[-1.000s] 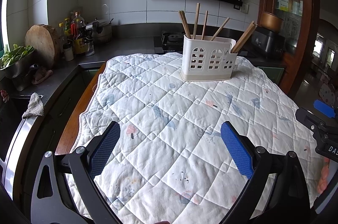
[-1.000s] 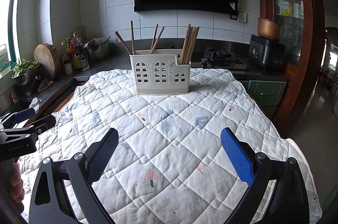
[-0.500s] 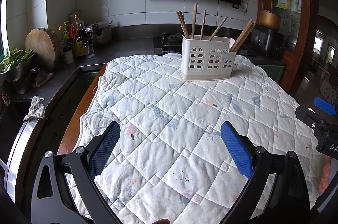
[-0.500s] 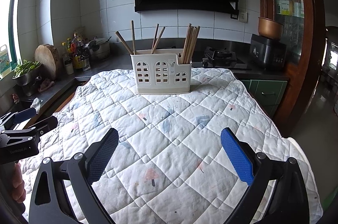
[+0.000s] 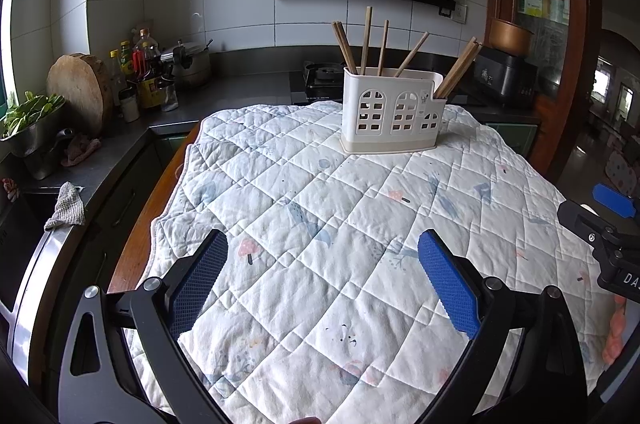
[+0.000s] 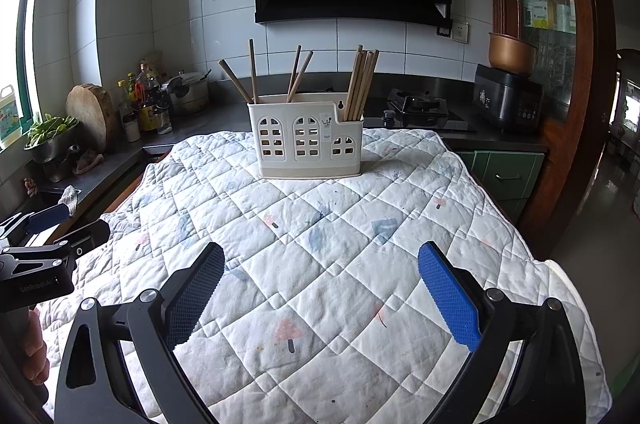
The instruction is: Organize utensils
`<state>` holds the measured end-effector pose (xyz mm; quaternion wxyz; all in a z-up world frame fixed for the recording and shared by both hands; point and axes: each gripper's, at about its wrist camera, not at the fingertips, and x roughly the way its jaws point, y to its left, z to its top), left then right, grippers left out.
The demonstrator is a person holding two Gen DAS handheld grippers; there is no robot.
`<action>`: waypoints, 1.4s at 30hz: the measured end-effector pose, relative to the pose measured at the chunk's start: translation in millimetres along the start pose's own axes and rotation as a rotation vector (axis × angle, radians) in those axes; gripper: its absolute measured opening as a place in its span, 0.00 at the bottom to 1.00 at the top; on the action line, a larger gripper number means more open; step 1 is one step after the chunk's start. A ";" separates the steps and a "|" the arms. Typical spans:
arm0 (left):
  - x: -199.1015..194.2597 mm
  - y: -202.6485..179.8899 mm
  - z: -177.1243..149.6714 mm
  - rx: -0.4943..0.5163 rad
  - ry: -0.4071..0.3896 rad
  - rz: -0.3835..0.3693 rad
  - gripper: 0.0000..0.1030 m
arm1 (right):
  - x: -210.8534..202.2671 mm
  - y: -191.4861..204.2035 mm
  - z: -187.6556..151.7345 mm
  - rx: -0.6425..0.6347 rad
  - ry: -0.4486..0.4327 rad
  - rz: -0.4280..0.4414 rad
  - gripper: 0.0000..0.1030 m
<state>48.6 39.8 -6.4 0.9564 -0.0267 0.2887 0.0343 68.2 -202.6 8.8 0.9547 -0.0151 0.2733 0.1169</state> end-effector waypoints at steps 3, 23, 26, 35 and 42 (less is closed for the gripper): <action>0.0 -0.3 0.3 0.002 0.003 -0.001 0.92 | -0.3 0.0 -0.1 0.002 -0.001 0.000 0.91; -0.2 -1.5 0.0 0.013 0.004 -0.010 0.92 | -0.7 -0.6 -0.3 0.001 -0.002 0.001 0.91; 0.2 -2.0 0.0 0.014 0.003 -0.014 0.92 | -1.3 -0.6 -0.3 0.000 -0.004 0.003 0.91; -0.2 -1.8 0.0 0.013 0.001 -0.017 0.92 | -1.5 1.2 0.5 -0.003 -0.002 0.004 0.91; -1.0 -2.1 1.8 0.015 -0.001 -0.020 0.92 | -1.5 1.9 1.0 -0.003 -0.001 0.005 0.91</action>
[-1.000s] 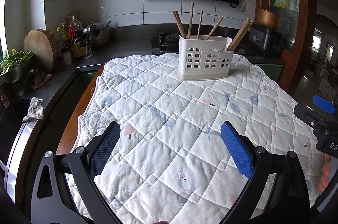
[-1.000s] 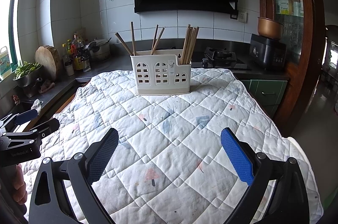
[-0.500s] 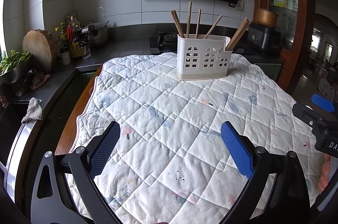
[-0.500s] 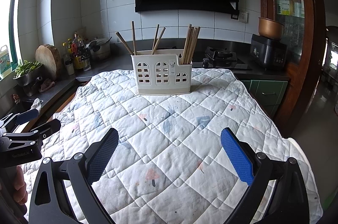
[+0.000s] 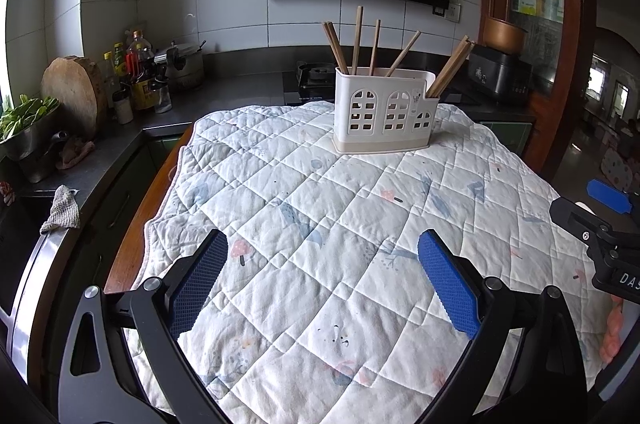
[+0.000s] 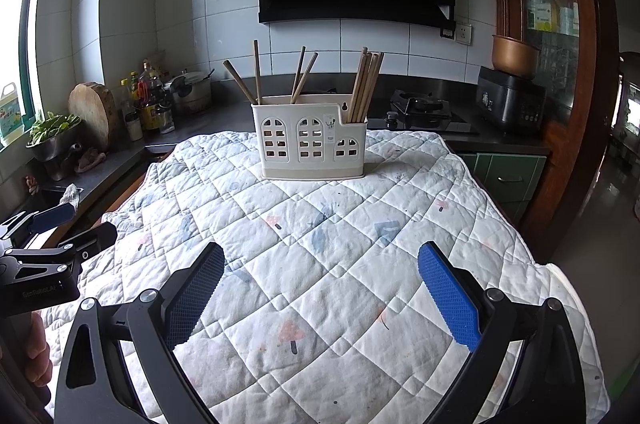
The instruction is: Organize utensils
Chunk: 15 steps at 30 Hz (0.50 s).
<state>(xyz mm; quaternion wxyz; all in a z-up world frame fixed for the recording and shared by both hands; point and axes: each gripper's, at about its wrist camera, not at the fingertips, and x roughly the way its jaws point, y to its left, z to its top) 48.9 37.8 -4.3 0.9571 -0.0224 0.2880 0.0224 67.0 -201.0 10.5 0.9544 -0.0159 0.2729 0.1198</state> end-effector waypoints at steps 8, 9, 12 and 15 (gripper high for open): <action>-1.4 2.9 0.9 -0.002 -0.010 0.014 0.92 | -0.5 0.1 0.1 0.001 0.001 0.002 0.91; -1.0 3.5 1.0 -0.003 -0.006 0.016 0.92 | -0.5 0.2 0.1 0.002 0.001 0.003 0.91; 0.4 5.3 0.0 -0.011 0.002 0.010 0.92 | -0.4 -0.1 0.3 -0.001 0.001 0.003 0.91; 1.5 6.8 -0.2 -0.015 0.006 0.004 0.92 | -0.2 0.1 0.7 -0.002 0.001 0.002 0.91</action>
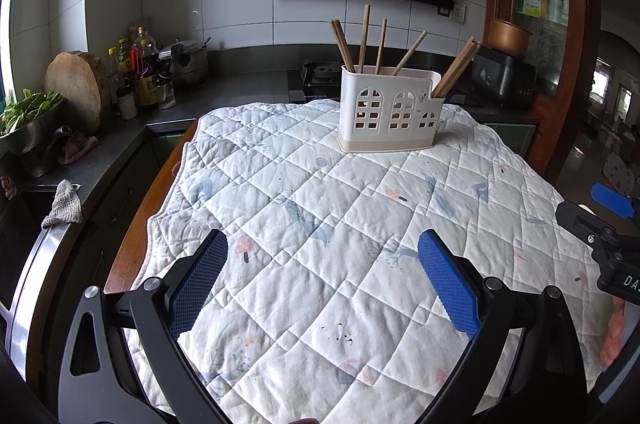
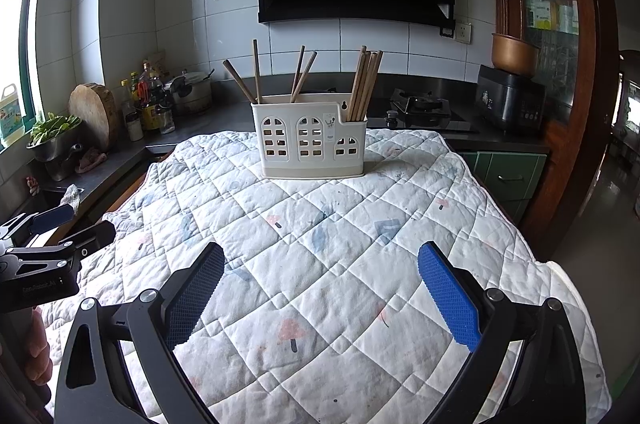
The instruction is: Organize utensils
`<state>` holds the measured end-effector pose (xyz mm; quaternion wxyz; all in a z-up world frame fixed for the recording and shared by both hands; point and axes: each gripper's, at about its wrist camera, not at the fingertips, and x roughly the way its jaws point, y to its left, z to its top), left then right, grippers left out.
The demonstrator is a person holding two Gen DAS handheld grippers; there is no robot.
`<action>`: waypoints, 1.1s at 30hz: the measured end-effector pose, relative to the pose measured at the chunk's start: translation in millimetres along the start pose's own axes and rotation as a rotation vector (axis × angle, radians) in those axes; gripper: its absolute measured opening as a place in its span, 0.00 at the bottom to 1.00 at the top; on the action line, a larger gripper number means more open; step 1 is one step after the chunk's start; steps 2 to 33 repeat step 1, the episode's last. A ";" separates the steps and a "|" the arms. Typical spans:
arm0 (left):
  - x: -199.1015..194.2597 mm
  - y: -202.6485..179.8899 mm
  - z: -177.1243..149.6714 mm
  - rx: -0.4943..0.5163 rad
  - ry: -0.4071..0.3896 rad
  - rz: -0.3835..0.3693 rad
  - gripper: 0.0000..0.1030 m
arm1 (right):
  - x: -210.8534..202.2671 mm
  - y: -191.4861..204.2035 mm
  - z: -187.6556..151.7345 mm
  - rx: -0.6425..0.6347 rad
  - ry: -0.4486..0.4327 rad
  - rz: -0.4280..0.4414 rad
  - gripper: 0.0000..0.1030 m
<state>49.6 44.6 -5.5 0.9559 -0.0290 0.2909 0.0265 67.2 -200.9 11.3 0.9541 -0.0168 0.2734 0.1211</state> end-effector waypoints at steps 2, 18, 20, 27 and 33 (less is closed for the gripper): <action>-0.1 0.2 -0.4 -0.002 0.000 -0.003 0.92 | 0.1 -0.1 0.0 0.000 0.000 0.000 0.91; -0.1 0.2 -0.4 -0.002 0.000 -0.003 0.92 | 0.1 -0.1 0.0 0.000 0.000 0.000 0.91; -0.1 0.2 -0.4 -0.002 0.000 -0.003 0.92 | 0.1 -0.1 0.0 0.000 0.000 0.000 0.91; -0.1 0.2 -0.4 -0.002 0.000 -0.003 0.92 | 0.1 -0.1 0.0 0.000 0.000 0.000 0.91; -0.1 0.2 -0.4 -0.002 0.000 -0.003 0.92 | 0.1 -0.1 0.0 0.000 0.000 0.000 0.91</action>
